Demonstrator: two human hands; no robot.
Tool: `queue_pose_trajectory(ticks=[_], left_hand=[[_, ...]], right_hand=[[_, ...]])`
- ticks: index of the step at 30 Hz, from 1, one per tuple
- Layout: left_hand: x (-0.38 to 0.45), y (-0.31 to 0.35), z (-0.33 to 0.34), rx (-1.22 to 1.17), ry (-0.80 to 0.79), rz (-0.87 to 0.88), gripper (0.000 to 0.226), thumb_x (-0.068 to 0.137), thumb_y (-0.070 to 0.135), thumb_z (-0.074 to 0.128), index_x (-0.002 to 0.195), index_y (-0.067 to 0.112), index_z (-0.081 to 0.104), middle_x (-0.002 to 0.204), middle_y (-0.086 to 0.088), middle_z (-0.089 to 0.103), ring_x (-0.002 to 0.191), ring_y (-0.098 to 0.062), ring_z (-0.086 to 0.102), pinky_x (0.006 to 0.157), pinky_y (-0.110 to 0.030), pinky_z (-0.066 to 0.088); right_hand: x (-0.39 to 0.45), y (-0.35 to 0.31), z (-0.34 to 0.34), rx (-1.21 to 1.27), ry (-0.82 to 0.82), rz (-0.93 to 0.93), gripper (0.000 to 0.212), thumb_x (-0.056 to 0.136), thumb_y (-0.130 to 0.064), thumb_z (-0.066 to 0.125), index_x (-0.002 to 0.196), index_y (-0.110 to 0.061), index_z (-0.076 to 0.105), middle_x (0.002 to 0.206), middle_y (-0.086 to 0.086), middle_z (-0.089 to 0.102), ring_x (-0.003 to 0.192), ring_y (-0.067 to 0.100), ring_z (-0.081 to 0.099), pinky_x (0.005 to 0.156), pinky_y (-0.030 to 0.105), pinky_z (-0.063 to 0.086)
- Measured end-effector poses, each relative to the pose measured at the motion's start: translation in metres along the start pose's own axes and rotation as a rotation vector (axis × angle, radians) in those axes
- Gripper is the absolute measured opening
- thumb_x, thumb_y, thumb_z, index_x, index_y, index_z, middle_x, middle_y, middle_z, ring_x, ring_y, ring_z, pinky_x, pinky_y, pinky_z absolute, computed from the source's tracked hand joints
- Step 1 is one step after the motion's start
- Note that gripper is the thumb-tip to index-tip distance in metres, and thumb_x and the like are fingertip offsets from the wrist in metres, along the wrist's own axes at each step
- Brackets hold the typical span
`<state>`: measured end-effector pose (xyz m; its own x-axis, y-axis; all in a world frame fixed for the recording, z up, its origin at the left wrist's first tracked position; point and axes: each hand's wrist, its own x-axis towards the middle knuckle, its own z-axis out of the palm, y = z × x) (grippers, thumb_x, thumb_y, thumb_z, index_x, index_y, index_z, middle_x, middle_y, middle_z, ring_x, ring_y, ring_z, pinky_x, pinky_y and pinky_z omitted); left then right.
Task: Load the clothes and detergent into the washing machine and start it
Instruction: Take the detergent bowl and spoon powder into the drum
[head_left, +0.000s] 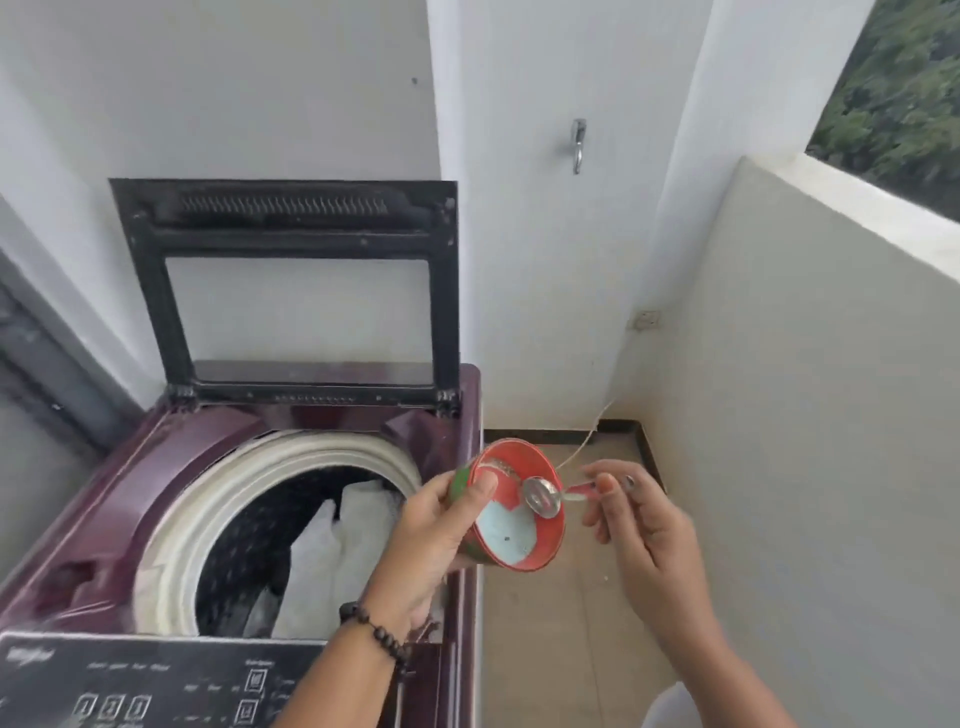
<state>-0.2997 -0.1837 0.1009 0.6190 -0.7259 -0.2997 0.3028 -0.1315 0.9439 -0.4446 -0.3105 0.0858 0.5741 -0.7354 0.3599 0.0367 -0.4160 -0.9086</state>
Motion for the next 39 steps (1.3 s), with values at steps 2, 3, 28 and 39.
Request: queue_pose_trajectory(ticks=[2, 3, 28, 39], left_hand=[[0.001, 0.001, -0.02, 0.042, 0.022, 0.015, 0.051, 0.072, 0.051, 0.068, 0.112, 0.018, 0.067, 0.101, -0.002, 0.076, 0.094, -0.019, 0.073, 0.075, -0.035, 0.06], [0.001, 0.001, -0.031, 0.061, 0.036, 0.023, 0.051, 0.072, 0.052, 0.068, 0.111, 0.019, 0.067, 0.101, -0.001, 0.076, 0.095, -0.019, 0.072, 0.078, -0.036, 0.06], [-0.004, -0.014, -0.144, -0.035, 0.109, -0.066, 0.05, 0.078, 0.052, 0.067, 0.113, 0.017, 0.068, 0.104, 0.0, 0.076, 0.102, -0.021, 0.07, 0.096, -0.05, 0.053], [-0.032, -0.018, -0.134, -0.186, 0.201, -0.105, 0.057, 0.075, 0.052, 0.067, 0.116, 0.012, 0.066, 0.107, -0.007, 0.075, 0.1, -0.026, 0.072, 0.086, -0.046, 0.059]], right_hand=[[-0.003, 0.001, 0.021, -0.03, -0.054, -0.007, 0.019, 0.098, -0.031, 0.044, 0.093, -0.036, 0.062, 0.069, -0.002, 0.063, 0.059, 0.011, 0.055, 0.057, 0.024, 0.047], [-0.004, 0.002, 0.033, -0.023, -0.075, 0.002, 0.022, 0.1, -0.028, 0.044, 0.092, -0.036, 0.063, 0.07, 0.001, 0.063, 0.059, 0.013, 0.055, 0.057, 0.028, 0.048], [-0.019, 0.015, 0.166, 0.762, 0.088, 0.849, 0.027, 0.102, -0.015, 0.04, 0.096, 0.001, 0.06, 0.053, 0.005, 0.051, 0.041, 0.011, 0.041, 0.042, 0.023, 0.042], [-0.012, 0.007, 0.157, 0.797, -0.037, 0.864, 0.026, 0.102, -0.015, 0.04, 0.099, 0.002, 0.058, 0.052, 0.005, 0.05, 0.04, 0.01, 0.042, 0.04, 0.023, 0.043]])
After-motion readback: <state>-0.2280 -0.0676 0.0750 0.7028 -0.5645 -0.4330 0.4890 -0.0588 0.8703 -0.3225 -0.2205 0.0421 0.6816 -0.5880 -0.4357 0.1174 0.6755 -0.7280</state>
